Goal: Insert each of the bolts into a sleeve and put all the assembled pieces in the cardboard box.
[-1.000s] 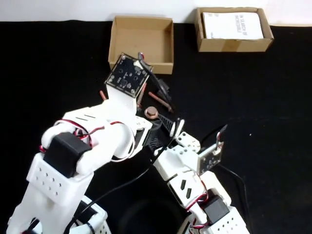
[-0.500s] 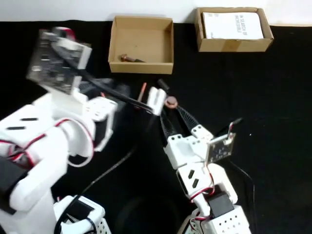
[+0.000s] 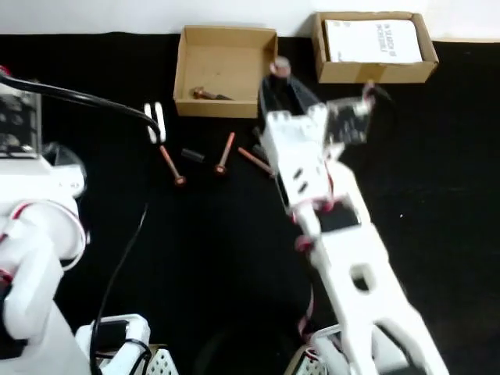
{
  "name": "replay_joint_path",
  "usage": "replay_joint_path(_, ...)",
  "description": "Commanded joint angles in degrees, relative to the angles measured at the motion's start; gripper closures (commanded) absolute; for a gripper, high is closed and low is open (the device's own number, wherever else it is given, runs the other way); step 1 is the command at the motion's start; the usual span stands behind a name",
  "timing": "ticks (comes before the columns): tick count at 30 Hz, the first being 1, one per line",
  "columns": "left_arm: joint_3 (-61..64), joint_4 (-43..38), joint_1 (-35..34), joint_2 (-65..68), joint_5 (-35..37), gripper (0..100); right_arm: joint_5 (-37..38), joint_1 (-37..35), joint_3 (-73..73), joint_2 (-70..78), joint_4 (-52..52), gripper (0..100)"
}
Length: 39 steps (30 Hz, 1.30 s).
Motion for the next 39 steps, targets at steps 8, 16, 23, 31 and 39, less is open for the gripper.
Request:
replay_joint_path(8, 34.5, -13.3, -4.8, -23.2, -2.9, 99, 0.0, 2.3, -35.5, 39.3, -6.6, 99.2)
replay_joint_path(16, 46.3, -17.7, -4.7, -26.1, -2.9, 99, -0.1, 5.2, -56.9, 62.9, -6.2, 99.2)
replay_joint_path(23, 50.8, -21.5, -4.5, -26.1, -2.9, 99, -0.4, 5.2, -70.5, 75.6, -1.5, 99.2)
replay_joint_path(31, 55.8, -24.4, -4.4, -26.1, -2.9, 99, -3.7, 5.9, -80.3, 80.7, 11.8, 99.2)
replay_joint_path(39, 56.2, -24.4, -4.4, -26.1, -2.9, 99, -4.9, 4.8, -82.2, 84.4, 18.0, 99.2)
